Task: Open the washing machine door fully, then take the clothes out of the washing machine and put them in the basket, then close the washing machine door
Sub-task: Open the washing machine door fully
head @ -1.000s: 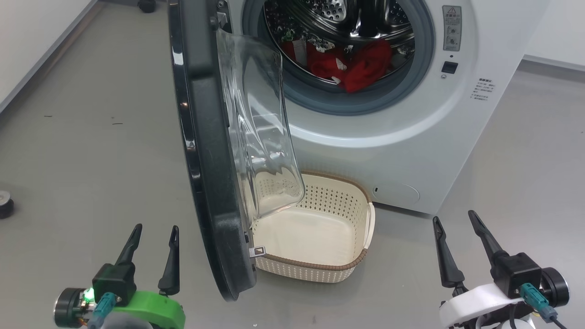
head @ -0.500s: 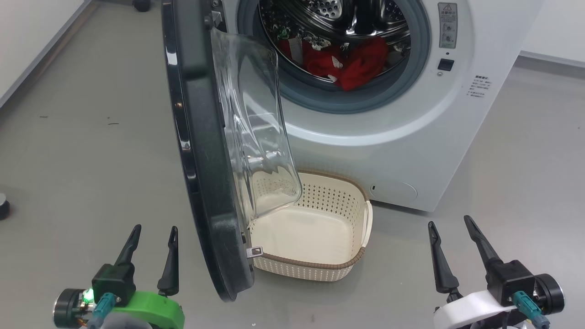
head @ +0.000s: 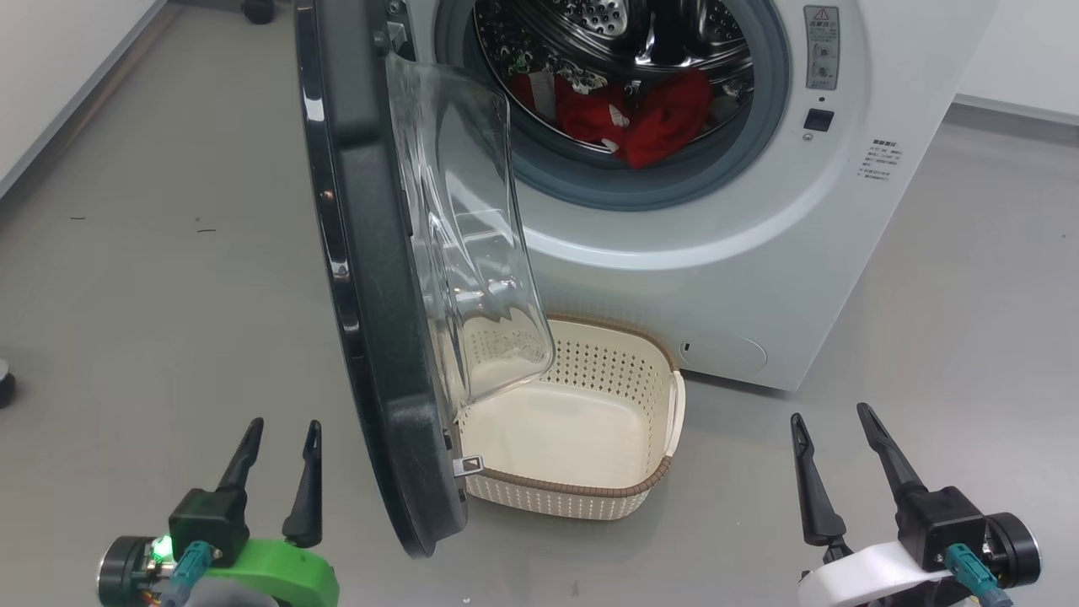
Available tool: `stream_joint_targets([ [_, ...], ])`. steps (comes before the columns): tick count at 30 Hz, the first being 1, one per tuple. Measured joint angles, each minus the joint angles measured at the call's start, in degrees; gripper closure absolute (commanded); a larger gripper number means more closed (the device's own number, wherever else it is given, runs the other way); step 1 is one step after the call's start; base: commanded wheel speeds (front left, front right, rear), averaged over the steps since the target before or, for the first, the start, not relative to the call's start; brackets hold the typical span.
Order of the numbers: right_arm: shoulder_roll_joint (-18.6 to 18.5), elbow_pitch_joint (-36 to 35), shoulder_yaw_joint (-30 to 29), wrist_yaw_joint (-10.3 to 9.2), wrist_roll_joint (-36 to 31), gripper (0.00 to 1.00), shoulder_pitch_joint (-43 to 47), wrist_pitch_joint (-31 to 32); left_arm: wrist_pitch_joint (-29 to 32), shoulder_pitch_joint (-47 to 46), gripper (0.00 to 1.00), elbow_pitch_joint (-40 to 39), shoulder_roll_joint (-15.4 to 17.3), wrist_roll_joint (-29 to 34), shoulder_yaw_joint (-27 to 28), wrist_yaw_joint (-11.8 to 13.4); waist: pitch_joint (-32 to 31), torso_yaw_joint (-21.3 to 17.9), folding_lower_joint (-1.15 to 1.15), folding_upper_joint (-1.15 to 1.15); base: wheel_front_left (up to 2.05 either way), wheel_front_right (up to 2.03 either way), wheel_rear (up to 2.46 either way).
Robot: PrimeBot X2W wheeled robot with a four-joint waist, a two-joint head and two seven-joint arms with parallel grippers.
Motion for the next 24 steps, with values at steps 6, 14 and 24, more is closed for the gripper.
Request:
stream_joint_targets([
  [6, 0.2, -0.1, -0.6, 0.59, -0.5, 0.00, 0.1, 0.0, 0.0, 0.0, 1.00, 0.7, 0.0, 0.0, -0.1, 0.0, -0.1, 0.0, 0.00, 0.00, 0.00, 0.00, 0.00],
  [14, 0.9, -0.2, -1.8, 1.35, -1.1, 0.00, 1.0, 0.0, 0.0, 0.0, 1.00, -0.2, 0.0, -0.1, 0.1, 0.0, -0.3, 0.2, 0.00, 0.00, 0.00, 0.00, 0.00],
  [24, 1.8, -0.2, -3.5, 1.86, -1.6, 0.00, 1.2, 0.0, 0.0, -0.1, 1.00, -9.8, 0.0, -1.3, 1.8, 1.3, -0.8, 1.1, 0.00, 0.00, 0.00, 0.00, 0.00],
])
